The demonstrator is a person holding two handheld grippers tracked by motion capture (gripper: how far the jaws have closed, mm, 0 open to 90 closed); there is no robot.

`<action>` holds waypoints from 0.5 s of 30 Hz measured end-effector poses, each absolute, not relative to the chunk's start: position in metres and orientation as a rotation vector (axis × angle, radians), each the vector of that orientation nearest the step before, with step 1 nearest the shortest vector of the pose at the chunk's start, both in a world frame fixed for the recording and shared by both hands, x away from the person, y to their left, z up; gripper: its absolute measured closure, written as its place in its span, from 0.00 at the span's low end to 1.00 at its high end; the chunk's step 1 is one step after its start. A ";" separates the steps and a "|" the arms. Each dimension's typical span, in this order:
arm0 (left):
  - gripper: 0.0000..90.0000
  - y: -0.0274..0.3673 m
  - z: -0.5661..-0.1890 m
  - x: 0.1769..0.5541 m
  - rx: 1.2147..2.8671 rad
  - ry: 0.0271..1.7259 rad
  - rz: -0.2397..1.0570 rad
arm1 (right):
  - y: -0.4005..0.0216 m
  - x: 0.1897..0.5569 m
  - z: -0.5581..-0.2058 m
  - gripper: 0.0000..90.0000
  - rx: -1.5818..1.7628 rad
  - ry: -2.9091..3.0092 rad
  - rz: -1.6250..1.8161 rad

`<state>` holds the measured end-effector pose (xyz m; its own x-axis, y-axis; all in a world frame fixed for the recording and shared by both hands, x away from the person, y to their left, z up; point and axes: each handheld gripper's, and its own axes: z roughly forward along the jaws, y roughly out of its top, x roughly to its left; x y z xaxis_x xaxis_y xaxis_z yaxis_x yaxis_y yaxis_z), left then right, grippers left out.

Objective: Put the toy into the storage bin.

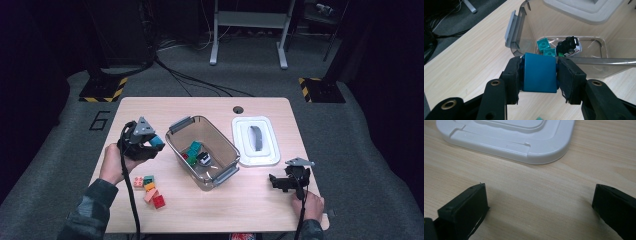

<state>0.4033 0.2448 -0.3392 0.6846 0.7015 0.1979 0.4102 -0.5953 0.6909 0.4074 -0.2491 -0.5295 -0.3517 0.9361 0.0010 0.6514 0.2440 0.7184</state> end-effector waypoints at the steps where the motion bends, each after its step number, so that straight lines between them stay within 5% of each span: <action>1: 0.62 0.243 -0.338 0.404 2.278 0.845 0.609 | -0.249 0.407 -0.529 0.00 1.448 2.092 0.887; 15: 0.62 0.215 -0.341 0.419 2.268 0.799 0.545 | -0.249 0.407 -0.529 0.00 1.449 2.091 0.887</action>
<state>0.4187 0.2153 -0.3405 0.7260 0.6689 0.1596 0.3923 -0.5935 0.7028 0.4074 -0.2491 -0.5295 -0.3514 0.9362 0.0010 0.6516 0.2438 0.7183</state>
